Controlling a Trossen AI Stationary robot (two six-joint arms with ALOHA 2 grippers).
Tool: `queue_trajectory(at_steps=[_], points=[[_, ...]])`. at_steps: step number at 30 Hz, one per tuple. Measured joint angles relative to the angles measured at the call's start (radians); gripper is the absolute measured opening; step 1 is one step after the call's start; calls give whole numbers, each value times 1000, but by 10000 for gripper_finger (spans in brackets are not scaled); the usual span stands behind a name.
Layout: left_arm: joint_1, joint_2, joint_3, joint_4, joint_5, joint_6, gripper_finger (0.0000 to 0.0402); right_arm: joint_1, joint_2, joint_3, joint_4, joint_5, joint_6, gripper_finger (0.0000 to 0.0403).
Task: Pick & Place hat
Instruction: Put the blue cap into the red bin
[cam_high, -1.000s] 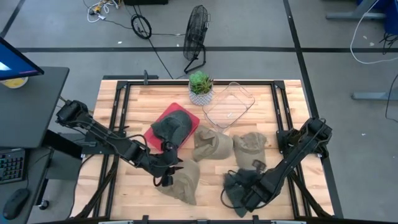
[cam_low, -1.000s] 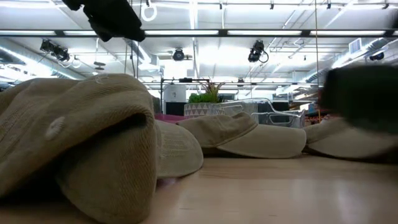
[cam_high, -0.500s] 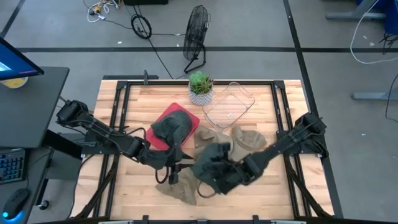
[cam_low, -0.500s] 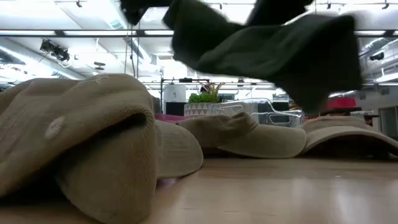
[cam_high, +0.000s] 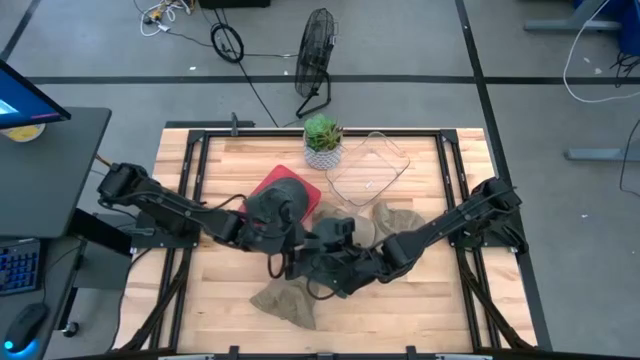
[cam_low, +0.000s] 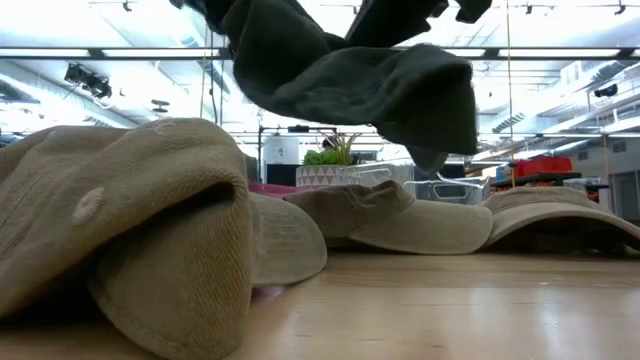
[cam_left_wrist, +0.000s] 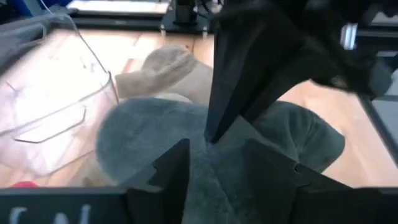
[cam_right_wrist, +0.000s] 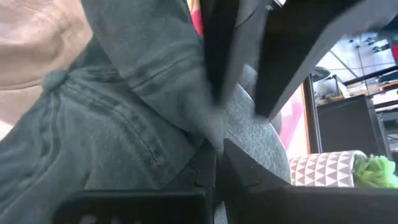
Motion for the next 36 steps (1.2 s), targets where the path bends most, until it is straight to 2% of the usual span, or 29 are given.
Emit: queue_trajectory(at_steps=[6, 10, 14, 19, 26, 31, 36], points=[[21, 52, 0, 13, 7, -1, 214, -23, 1, -2, -19, -21, -53, 7], [25, 58, 0, 34, 0, -1, 232, -38, 1, -2, -23, -60, -64, 7], [13, 50, -1, 99, 2, -8, 230, -53, 1, -2, -50, -68, -58, 7], [17, 65, -1, 91, 12, -31, 223, -70, 1, -1, -17, -56, -77, 7], [17, 63, 1, 42, -54, -9, 223, -76, 1, -3, 7, -65, -92, 7], [33, 64, 2, -26, -55, -19, 220, -66, 1, -3, 18, -68, -88, 6], [39, 65, 2, -88, -67, -56, 193, -60, 1, -3, 44, -73, -99, 7]])
